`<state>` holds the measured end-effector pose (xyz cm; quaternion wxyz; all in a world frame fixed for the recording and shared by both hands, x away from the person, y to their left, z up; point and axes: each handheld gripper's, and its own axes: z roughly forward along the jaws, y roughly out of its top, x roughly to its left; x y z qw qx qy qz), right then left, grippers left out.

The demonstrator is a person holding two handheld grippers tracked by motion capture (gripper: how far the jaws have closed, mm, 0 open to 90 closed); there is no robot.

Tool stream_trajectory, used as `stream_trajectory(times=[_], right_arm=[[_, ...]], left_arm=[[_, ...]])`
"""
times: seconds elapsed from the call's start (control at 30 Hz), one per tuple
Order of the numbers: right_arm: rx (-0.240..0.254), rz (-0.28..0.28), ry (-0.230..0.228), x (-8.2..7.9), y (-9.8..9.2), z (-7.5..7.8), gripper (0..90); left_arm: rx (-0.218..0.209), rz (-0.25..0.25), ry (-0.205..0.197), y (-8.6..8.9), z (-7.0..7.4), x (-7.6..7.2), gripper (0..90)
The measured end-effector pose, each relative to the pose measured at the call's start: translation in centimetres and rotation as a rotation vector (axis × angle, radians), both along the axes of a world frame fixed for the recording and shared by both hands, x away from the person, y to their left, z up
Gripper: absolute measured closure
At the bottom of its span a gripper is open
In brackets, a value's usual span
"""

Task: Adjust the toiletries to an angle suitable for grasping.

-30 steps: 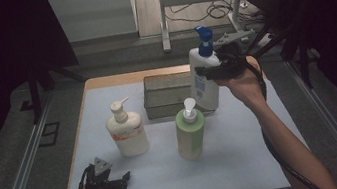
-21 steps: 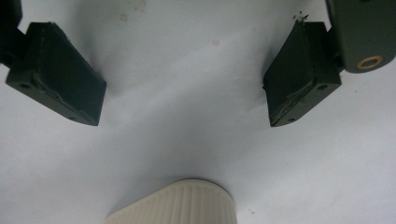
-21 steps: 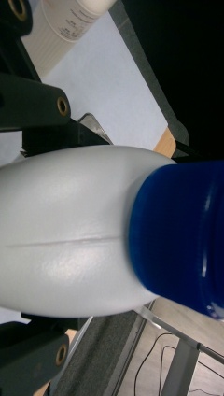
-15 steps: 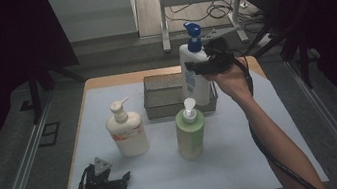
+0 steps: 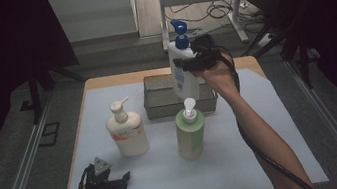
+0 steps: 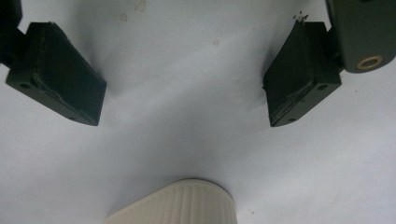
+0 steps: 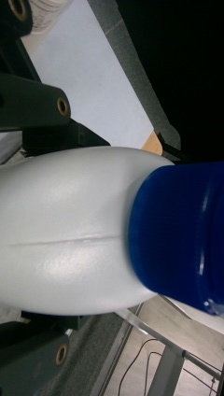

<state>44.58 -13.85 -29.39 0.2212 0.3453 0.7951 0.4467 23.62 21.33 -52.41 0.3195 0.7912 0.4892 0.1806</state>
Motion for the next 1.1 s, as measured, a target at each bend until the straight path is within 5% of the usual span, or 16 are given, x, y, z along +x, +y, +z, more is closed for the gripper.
stream_trajectory(times=[0.53,1.1], right_arm=[[0.012,0.01,-0.022,1.5,2.4,-0.8,40.3],[0.0,0.035,0.0,2.8,5.0,-3.3,40.3]], left_arm=[[-0.001,0.001,0.0,0.0,0.0,0.0,12.2],[-0.003,0.0,0.0,0.0,0.0,0.0,12.2]])
